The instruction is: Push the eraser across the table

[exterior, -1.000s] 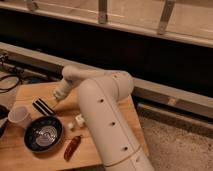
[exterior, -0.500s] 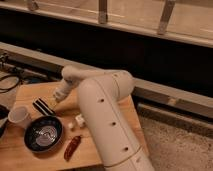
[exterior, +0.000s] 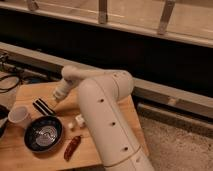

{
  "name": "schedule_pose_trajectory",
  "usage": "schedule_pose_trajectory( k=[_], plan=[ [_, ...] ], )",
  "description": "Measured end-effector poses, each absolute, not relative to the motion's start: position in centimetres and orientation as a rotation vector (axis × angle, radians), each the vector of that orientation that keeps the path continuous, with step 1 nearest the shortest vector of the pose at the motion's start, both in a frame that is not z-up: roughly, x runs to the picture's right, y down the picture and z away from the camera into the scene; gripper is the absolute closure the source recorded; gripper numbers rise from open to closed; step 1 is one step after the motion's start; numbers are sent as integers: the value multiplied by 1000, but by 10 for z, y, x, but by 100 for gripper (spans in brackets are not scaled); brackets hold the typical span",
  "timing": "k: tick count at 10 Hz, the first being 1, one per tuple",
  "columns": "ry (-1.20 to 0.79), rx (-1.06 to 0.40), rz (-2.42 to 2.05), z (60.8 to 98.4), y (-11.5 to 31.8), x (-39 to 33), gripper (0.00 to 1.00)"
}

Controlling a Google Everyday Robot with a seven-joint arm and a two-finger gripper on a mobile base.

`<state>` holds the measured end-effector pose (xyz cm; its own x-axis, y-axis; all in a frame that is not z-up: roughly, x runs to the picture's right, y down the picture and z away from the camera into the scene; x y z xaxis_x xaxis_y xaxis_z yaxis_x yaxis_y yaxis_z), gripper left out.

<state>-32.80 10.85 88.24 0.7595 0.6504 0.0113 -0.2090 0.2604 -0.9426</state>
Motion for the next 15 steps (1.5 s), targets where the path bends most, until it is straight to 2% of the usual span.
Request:
schedule_pose_trajectory(
  k=[4,15],
  plan=[
    [-475,-1209,604,895,116,-337,100],
    [-476,-1207,599,895,116,-339,100]
  ],
)
